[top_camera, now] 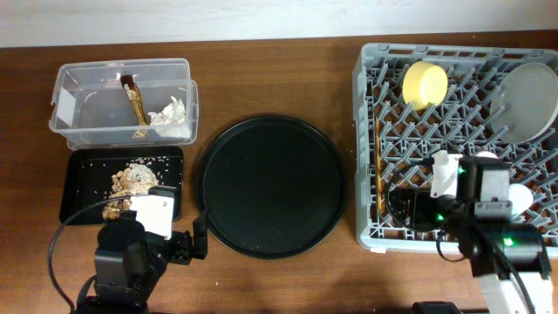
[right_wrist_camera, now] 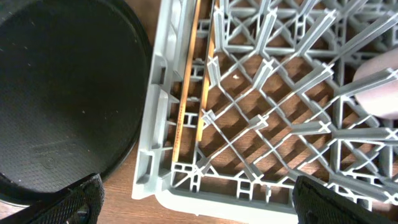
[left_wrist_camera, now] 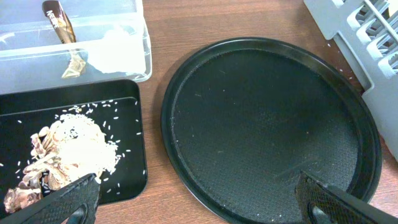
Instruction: Sort waste into correct bins and load items into the dishwasher rack
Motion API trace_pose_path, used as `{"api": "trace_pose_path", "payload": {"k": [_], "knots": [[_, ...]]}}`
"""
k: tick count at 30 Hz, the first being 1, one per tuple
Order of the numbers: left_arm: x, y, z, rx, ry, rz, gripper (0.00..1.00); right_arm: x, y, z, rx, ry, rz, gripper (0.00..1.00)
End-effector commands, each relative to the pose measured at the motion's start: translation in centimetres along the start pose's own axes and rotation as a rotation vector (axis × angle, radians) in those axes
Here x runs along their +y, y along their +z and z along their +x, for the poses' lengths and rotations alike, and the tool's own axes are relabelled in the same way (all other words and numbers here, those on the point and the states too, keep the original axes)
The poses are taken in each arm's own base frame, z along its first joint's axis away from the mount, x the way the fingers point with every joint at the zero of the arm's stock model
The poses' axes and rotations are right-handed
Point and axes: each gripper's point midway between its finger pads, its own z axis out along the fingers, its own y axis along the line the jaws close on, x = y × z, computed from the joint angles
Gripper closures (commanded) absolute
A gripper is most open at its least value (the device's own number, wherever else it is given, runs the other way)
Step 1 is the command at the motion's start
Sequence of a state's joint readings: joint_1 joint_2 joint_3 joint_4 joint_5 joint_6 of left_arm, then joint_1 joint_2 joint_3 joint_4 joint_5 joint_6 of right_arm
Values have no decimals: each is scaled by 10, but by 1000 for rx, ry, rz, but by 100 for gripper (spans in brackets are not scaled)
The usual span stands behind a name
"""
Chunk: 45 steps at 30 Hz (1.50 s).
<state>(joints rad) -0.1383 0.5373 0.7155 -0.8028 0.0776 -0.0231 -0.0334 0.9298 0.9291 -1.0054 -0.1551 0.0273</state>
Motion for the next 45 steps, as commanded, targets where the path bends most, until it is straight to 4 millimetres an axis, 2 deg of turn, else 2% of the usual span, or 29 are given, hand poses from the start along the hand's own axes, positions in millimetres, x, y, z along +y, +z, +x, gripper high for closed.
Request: {"api": "trace_pose_path", "payload": {"k": [1,3,7,9,13,16,18,23,27,29,31,37,45], "knots": [[0,1,2,1,-9,1,0,-19,17,8,82,25,87,2],[0,1,2,1,-9,1,1,-34,22,11,110,24,170,2],[0,1,2,1,-9,1,1,-33,14,8,74,21,173,2],[0,1,2,1,-9,1,1,-30,1,3,12,17,167,2],[0,1,2,1,-9,1,1,-21,-38,-3,-179,1,145,2],[0,1,2,1,-9,1,1,-15,-66,-15,-416,-21,129,2],[0,1,2,1,-9,1,1,-13,-76,-21,-614,-39,120,2],[0,1,2,1,-9,1,1,-2,-60,-25,-927,-103,32,2],[0,1,2,1,-9,1,0,-3,-55,-33,-1145,-131,23,2],[0,1,2,1,-9,1,1,-6,-50,-32,-1198,-130,32,2],[0,1,2,1,-9,1,1,-9,-35,-26,-1188,-126,39,2],[0,1,2,1,-9,1,1,-20,21,5,-927,-91,57,2],[0,1,2,1,-9,1,1,-20,21,4,-927,-91,57,2]]}}
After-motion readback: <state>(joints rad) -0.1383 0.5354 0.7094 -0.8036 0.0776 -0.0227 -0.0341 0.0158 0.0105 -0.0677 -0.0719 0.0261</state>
